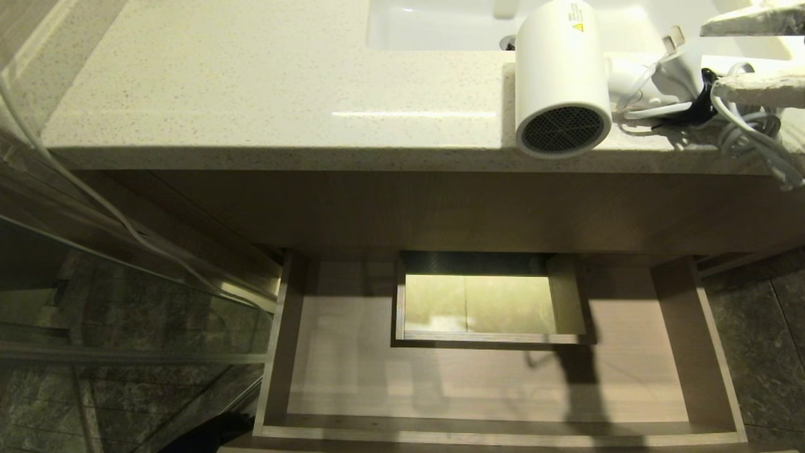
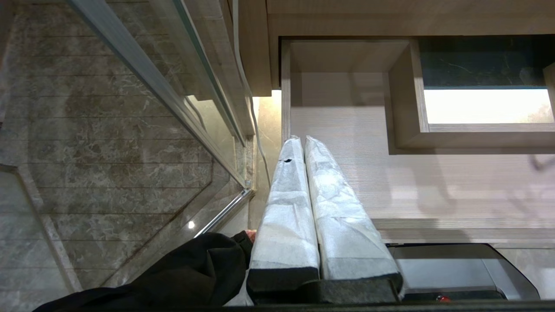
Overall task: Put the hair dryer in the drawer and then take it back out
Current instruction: Place it on the countertop, then close the drawer
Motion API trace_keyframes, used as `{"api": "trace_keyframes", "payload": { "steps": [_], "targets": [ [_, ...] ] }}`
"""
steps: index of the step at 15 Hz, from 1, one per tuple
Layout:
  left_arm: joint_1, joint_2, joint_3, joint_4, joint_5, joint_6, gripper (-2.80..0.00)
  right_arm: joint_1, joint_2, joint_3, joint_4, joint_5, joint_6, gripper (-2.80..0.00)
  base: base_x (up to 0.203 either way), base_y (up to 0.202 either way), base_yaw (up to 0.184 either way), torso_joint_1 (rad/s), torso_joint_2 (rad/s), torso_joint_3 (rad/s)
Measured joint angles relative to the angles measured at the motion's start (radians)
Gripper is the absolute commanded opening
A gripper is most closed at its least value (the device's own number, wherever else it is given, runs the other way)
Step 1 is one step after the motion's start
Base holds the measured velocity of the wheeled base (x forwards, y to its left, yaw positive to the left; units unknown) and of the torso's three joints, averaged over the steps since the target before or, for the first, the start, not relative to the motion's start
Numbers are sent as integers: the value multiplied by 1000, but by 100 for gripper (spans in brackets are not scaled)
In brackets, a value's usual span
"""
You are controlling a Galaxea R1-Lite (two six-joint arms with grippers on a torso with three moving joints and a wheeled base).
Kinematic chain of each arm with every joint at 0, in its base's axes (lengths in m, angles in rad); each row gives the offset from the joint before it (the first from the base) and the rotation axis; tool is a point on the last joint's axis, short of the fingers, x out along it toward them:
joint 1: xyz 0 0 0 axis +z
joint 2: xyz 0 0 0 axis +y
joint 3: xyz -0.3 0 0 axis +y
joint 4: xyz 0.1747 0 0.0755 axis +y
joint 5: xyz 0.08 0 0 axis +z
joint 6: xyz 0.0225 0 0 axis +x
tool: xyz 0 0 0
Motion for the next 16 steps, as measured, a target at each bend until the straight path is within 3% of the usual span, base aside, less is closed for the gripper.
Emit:
{"api": "trace_keyframes", "payload": {
  "steps": [1, 2, 5, 7, 10, 12, 16],
  "targets": [
    [0, 0, 0, 0, 0, 0, -280, -10, -11, 4, 23, 0, 0, 0, 0, 0, 0, 0, 0, 0],
    [-1, 0, 0, 0, 0, 0, -280, -22, -25, 9, 44, 0, 1, -280, 0, 0, 0, 0, 0, 0],
    [0, 0, 0, 0, 0, 0, -280, -83, -113, 32, 146, -37, -3, -280, 0, 0, 0, 0, 0, 0],
    [0, 0, 0, 0, 0, 0, -280, -121, -195, 69, 222, -146, -1, -280, 0, 0, 0, 0, 0, 0],
    [0, 0, 0, 0, 0, 0, -280, -158, -338, 124, 289, -471, 50, -280, 0, 0, 0, 0, 0, 0],
    [0, 0, 0, 0, 0, 0, -280, -166, -425, 166, 290, -615, 105, -280, 0, 0, 0, 0, 0, 0],
    [0, 0, 0, 0, 0, 0, -280, -172, -557, 282, 186, -654, 127, -280, 0, 0, 0, 0, 0, 0]
  ]
}}
